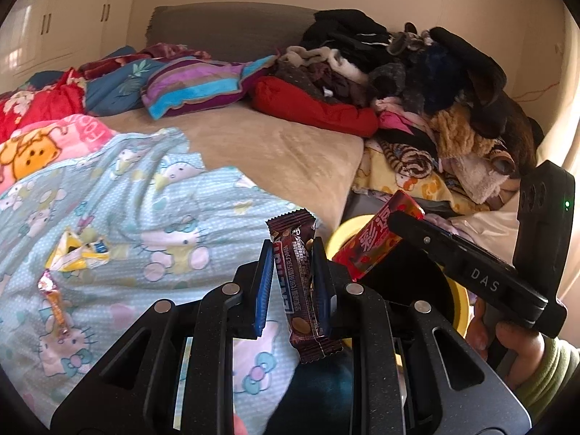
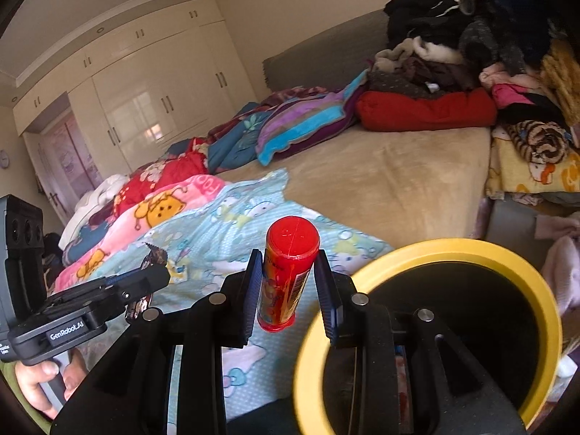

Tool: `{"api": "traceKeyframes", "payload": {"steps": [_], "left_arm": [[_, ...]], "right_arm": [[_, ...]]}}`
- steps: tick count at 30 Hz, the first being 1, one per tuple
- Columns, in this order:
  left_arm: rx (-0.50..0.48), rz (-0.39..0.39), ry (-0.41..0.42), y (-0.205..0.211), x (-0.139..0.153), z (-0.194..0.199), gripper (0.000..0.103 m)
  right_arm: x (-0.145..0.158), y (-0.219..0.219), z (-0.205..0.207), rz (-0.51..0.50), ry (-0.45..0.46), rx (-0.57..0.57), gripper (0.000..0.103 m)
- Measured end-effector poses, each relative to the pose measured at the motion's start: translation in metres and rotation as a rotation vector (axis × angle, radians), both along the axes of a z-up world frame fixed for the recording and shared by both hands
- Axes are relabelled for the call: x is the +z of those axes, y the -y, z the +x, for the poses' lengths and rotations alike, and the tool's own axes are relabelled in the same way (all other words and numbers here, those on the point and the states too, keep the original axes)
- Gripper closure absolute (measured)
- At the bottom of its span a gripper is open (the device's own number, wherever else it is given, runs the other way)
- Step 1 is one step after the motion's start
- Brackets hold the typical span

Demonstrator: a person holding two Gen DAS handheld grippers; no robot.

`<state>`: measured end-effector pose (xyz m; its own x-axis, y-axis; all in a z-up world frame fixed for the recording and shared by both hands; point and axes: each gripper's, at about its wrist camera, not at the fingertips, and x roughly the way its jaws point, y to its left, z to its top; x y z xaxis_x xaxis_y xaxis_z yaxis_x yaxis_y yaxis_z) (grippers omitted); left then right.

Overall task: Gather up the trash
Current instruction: 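Carry the candy bar and red tube over the bin with both tools, then open both grippers to drop the candy bar and tube into the bin, then move both tools back over the remaining wrappers on the sheet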

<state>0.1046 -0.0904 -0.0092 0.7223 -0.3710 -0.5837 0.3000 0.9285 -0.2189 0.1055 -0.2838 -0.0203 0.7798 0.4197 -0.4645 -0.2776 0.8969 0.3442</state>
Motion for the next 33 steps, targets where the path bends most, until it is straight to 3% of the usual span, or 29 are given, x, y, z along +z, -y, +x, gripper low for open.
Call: {"api": "traceKeyframes", "payload": {"steps": [14,15,17,18,22,33], "left_arm": [[-0.176,0.011,-0.059,0.090,-0.026,0.012,0.087],[-0.188,0.010,-0.065,0.097,-0.030,0.014,0.085],[-0.207,0.009,-0.074,0.105,-0.035,0.018,0.065],[-0.217,0.009,-0.080,0.109,-0.038,0.020,0.042],[-0.204,0.008,-0.075,0.108,-0.042,0.021,0.022],[-0.019,0.031,-0.015,0.042,-0.034,0.027,0.020]], "right_arm": [[-0.029,0.095,0.006,0.009,-0.153,-0.203,0.073],[-0.031,0.099,0.007,0.012,-0.160,-0.210,0.070],[-0.033,0.110,0.006,0.009,-0.168,-0.248,0.052],[-0.033,0.115,0.006,0.013,-0.166,-0.265,0.046],[-0.031,0.118,0.004,0.005,-0.158,-0.280,0.041],[-0.020,0.057,0.007,-0.062,-0.106,-0.136,0.039]]}}
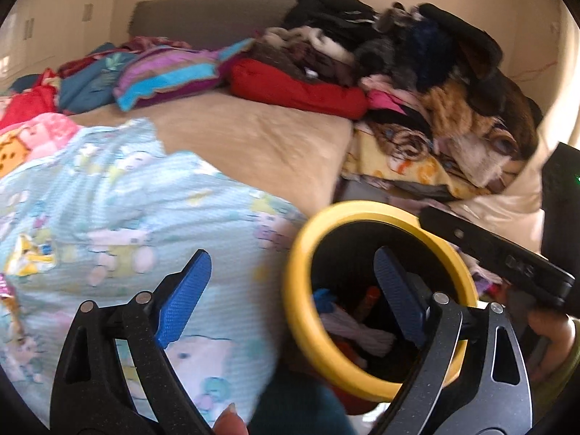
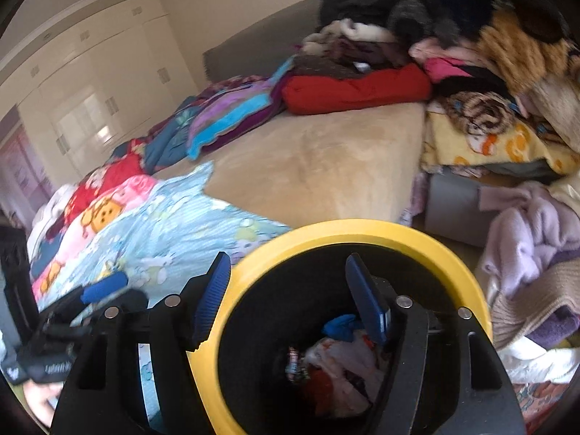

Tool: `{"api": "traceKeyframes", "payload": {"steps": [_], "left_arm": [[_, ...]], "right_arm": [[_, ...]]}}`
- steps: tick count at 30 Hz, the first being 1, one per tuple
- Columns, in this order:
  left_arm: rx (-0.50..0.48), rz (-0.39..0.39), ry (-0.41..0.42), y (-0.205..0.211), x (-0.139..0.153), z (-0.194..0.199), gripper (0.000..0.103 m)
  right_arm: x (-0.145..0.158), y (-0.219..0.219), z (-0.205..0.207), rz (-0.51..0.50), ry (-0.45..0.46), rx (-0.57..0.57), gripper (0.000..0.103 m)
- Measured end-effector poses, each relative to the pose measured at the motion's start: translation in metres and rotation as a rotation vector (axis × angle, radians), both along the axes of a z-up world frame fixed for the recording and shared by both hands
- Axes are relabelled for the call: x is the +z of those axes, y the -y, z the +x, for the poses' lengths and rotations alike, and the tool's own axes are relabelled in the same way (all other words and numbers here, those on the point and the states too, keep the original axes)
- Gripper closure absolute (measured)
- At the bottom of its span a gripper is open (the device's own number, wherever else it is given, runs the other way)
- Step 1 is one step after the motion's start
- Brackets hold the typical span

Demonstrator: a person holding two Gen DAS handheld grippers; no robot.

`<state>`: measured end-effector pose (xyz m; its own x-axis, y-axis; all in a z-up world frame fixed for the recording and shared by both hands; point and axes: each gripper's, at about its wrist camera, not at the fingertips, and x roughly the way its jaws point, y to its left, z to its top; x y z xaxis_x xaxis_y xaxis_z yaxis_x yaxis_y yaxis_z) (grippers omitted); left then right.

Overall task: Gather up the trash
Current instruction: 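Move both tools back over the remaining wrappers on the sheet, then grasp the pink snack wrapper with the left gripper while the right gripper grasps the yellow wrapper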

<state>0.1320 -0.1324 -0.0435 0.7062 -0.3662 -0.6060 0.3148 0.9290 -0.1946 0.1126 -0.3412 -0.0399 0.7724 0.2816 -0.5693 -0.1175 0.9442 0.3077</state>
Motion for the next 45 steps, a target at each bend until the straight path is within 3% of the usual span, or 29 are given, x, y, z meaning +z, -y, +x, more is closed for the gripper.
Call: {"api": "traceKeyframes", "payload": {"steps": [11,26,31,39,45], "left_arm": [[0.163,0.016,0.069,-0.077,0.015,-0.001,0.017],[0.344,0.014,0.057,-0.170,0.011,-0.006,0.017],[0.410,0.023,0.025,-0.201,0.001,-0.010,0.015],[0.482,0.024,-0.095,-0.245,-0.035,-0.021,0.015],[0.496,-0.028,-0.175,-0.261,-0.057,-0.024,0.032]], "right_arm": [[0.017,-0.076,0.011,-0.034,0.054,0.158,0.037],[0.015,-0.185,0.045,-0.079,0.052,0.360,0.035],[0.004,-0.226,0.061,-0.106,0.021,0.438,0.034],[-0.022,-0.281,0.092,-0.095,-0.068,0.545,0.034],[-0.046,-0.320,0.111,-0.090,-0.146,0.608,0.034]]}}
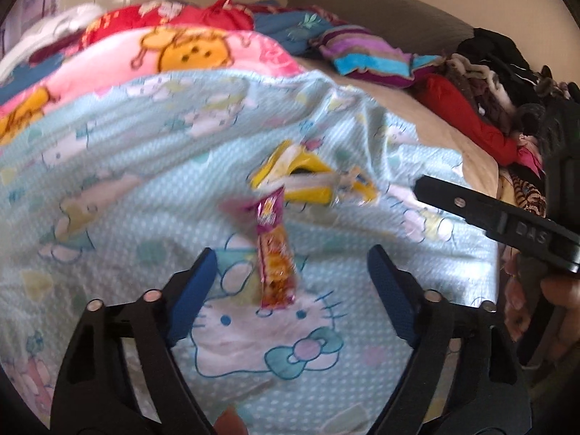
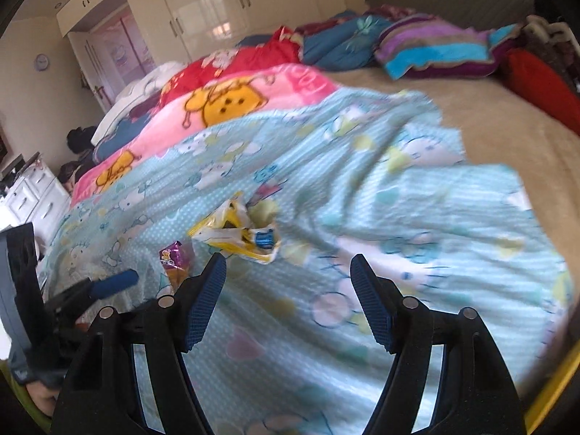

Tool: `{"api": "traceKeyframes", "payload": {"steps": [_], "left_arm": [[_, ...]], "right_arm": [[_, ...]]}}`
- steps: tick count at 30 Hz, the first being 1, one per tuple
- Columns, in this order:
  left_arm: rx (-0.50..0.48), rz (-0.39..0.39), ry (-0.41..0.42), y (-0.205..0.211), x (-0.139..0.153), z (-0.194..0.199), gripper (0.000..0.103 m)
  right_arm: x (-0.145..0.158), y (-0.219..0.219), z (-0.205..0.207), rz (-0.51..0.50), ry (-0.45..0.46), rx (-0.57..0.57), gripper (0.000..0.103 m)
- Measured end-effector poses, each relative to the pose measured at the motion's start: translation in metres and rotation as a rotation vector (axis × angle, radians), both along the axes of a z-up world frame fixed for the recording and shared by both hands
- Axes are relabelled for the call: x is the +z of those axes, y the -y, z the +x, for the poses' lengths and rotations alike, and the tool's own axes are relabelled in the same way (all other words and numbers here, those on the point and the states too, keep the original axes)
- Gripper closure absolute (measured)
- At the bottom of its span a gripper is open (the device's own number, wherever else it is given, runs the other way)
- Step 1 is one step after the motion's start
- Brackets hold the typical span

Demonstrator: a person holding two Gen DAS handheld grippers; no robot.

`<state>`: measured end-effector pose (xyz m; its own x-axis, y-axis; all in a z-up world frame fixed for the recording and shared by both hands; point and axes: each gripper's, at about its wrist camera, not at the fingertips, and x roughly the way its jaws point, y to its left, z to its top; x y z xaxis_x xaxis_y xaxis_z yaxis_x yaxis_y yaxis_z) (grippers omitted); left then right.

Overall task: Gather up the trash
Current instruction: 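Grasp the pink snack wrapper with the left gripper while the right gripper grasps the yellow wrapper, then carry the pink and yellow wrappers over the bin with both tools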

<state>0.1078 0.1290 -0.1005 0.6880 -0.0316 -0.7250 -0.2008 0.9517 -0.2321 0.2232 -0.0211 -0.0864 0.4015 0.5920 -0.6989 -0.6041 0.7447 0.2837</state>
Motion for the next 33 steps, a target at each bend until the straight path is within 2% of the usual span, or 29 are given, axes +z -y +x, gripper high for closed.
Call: {"api": "traceKeyframes", "payload": {"steps": [5,9,11,13,16,17,19,27,33], "left_arm": [[-0.001,-0.056,-0.025,-0.001,-0.012,0.000,0.041],[-0.006,-0.075,-0.038,0.000,-0.018,0.002,0.055],[-0.009,-0.073,-0.041,0.001,-0.020,0.002,0.059],[-0.011,-0.070,-0.048,0.003,-0.022,0.004,0.066],[-0.006,-0.067,-0.055,0.003,-0.025,0.006,0.080],[-0.007,-0.070,-0.054,0.002,-0.024,0.006,0.081],[-0.014,-0.071,-0.048,0.003,-0.022,0.006,0.097],[-0.076,-0.055,-0.001,0.024,-0.005,0.008,0.098],[-0.167,-0.039,0.049,0.061,0.018,0.016,0.098]], "right_arm": [[-0.014,-0.029,0.006,-0.021,-0.021,0.038,0.034],[-0.021,-0.043,0.012,-0.017,-0.041,0.040,0.036],[-0.024,-0.048,0.015,-0.013,-0.049,0.040,0.044],[-0.028,-0.051,0.019,-0.016,-0.064,0.038,0.065],[-0.027,-0.042,0.015,0.014,-0.061,0.031,0.069],[-0.024,-0.037,0.012,0.019,-0.049,0.024,0.069],[-0.018,-0.024,0.006,0.033,-0.034,0.001,0.069],[0.017,0.046,-0.020,0.078,0.059,-0.125,0.069],[0.036,0.111,-0.037,0.097,0.101,-0.236,0.069]]}}
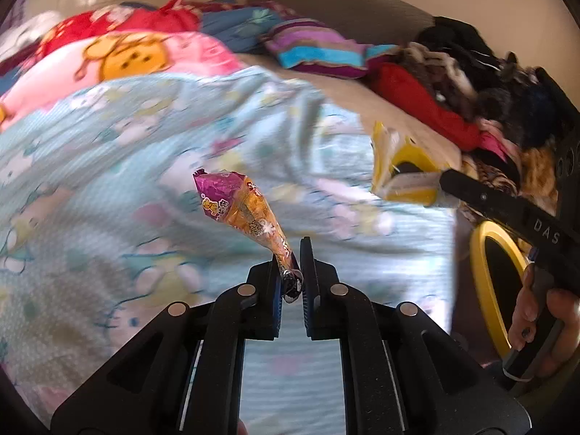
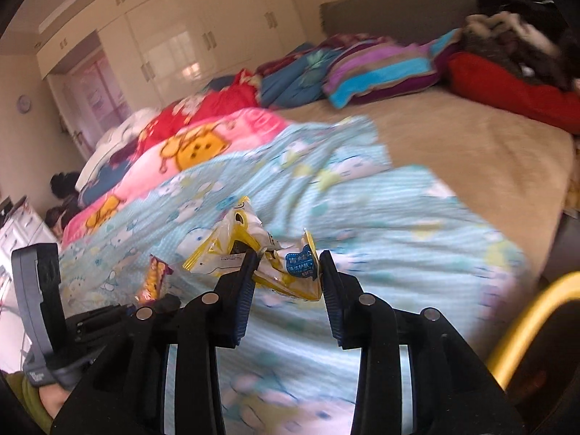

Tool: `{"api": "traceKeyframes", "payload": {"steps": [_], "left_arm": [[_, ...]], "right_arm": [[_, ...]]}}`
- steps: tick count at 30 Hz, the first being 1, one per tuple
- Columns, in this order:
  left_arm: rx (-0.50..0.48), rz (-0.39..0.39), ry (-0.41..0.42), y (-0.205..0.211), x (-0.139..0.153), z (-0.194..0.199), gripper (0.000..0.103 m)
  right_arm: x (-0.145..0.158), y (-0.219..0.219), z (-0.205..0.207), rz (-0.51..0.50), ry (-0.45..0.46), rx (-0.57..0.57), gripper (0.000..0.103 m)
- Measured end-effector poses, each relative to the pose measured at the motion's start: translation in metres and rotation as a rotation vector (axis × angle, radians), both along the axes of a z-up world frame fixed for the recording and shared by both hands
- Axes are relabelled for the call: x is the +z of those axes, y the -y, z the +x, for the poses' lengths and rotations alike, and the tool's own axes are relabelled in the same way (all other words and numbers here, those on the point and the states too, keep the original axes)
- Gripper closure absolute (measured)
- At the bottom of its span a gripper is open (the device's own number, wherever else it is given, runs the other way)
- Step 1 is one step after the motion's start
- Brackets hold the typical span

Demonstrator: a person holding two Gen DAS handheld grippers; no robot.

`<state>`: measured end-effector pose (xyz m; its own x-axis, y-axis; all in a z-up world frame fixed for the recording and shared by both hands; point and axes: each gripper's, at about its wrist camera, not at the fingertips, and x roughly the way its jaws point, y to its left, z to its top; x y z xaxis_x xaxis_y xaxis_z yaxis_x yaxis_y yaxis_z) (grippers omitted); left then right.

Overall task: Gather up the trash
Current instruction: 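Carry the pink and yellow wrappers over the bin with both tools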

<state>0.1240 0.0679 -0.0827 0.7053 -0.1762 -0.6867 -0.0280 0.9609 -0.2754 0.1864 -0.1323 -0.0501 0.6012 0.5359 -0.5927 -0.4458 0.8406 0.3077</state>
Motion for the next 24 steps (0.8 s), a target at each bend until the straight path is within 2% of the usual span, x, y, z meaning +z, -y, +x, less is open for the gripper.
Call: {"api": "traceKeyframes", "payload": {"steps": [14,24], "left_arm": [[-0.223,0.030,0.093,0.110,0.037,0.002,0.098],[-0.363,0.057,0.126,0.175,0.050,-0.010,0.098]], "right_arm": [[0.005,0.124,-0.042,-0.010,0.010,-0.214,0.069],[0.002,0.187,-0.063,-0.023,0.010,-0.327,0.069]]}}
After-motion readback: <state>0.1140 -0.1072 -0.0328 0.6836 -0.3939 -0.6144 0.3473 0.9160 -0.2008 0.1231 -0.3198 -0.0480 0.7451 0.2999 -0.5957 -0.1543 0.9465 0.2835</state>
